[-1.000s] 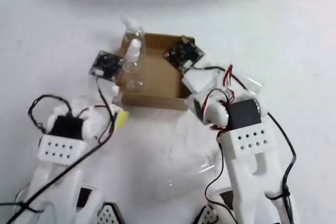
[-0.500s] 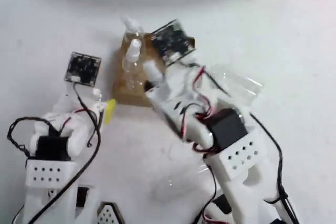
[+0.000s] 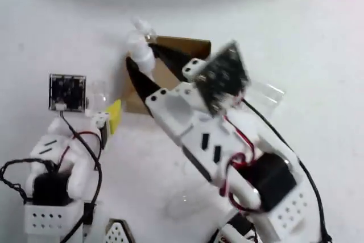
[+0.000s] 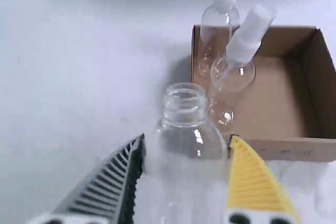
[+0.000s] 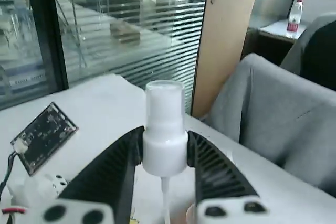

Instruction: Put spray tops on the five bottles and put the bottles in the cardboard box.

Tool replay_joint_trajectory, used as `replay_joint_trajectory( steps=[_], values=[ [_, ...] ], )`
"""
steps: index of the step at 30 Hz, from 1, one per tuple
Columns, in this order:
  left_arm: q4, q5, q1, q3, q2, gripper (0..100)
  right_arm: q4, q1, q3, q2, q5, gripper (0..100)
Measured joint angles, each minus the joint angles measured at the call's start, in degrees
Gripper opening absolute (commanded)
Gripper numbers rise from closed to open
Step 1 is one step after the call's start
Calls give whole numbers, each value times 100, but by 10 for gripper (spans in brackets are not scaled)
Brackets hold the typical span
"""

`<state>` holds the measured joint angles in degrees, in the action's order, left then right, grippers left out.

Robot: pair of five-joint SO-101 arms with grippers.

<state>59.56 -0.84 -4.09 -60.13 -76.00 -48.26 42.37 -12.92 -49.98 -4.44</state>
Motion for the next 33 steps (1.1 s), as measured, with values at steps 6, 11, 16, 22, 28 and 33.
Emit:
replay_joint_trajectory(
  steps=[6,11,16,22,28,33],
  values=[
    [-756,-70,0,-730,-897,87,677,35,-132,-765,387,15],
    [-1090,-70,0,-1424,-2198,87,1635,0,-818,-1371,448,15],
    [-1143,-70,185,-1582,-2857,84,1934,18,-967,-1424,448,15],
    [-1468,-70,844,-1618,-2778,83,2576,70,-958,-1196,448,15],
    [-1591,44,1486,-1890,-2752,83,2637,62,-967,-668,448,15],
    [-1662,809,1591,-2198,-2760,83,2637,62,-967,-589,448,15]
  ],
)
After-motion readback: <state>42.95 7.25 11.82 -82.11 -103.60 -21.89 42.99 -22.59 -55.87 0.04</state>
